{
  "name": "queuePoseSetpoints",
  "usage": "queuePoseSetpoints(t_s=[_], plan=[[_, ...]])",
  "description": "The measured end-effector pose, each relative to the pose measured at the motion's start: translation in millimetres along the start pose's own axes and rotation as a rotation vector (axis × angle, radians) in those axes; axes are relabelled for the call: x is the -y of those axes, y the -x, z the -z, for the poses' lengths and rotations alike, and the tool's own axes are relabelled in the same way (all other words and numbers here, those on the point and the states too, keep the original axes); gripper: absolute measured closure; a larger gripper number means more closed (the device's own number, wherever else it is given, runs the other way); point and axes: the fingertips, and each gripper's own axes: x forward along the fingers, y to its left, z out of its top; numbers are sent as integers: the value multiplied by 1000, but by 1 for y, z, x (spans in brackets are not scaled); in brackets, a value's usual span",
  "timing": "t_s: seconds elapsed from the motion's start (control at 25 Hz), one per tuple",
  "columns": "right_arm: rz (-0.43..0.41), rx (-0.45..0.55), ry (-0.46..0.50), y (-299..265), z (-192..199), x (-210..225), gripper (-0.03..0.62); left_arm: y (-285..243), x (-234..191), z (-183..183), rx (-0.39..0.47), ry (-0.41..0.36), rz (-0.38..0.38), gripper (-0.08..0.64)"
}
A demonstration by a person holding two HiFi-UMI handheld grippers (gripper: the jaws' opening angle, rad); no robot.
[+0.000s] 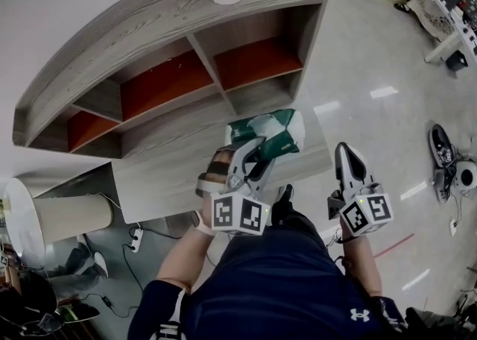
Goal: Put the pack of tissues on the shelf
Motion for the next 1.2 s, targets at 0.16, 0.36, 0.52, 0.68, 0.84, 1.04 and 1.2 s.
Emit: queuePoseSetpoints(t_s=[0.16, 0.36, 0.52, 0.68, 0.84, 1.04, 1.2], plan=[[-14, -5, -1, -9, -4, 8, 581, -13, -9, -3, -19, -5, -16, 399], [-25, -3, -7, -19, -9, 19, 581, -32, -23, -6, -32, -24, -40, 399], [-35, -1, -2, -23, -13, 28, 581, -47, -32, -11, -38, -24, -57, 399], [-42, -4, -10, -30, -15, 38, 581, -61, -49, -12, -54, -26, -88, 399], [-50, -6, -19, -40, -17, 50, 581, -78, -67, -11, -75, -22, -116, 398], [-67, -15, -26, -50, -19, 58, 581, -94, -82, -9, -89, -19, -134, 397], [-77, -20, -27, -58, -22, 64, 581, -105, -92, -7, -105, -22, -146, 397]])
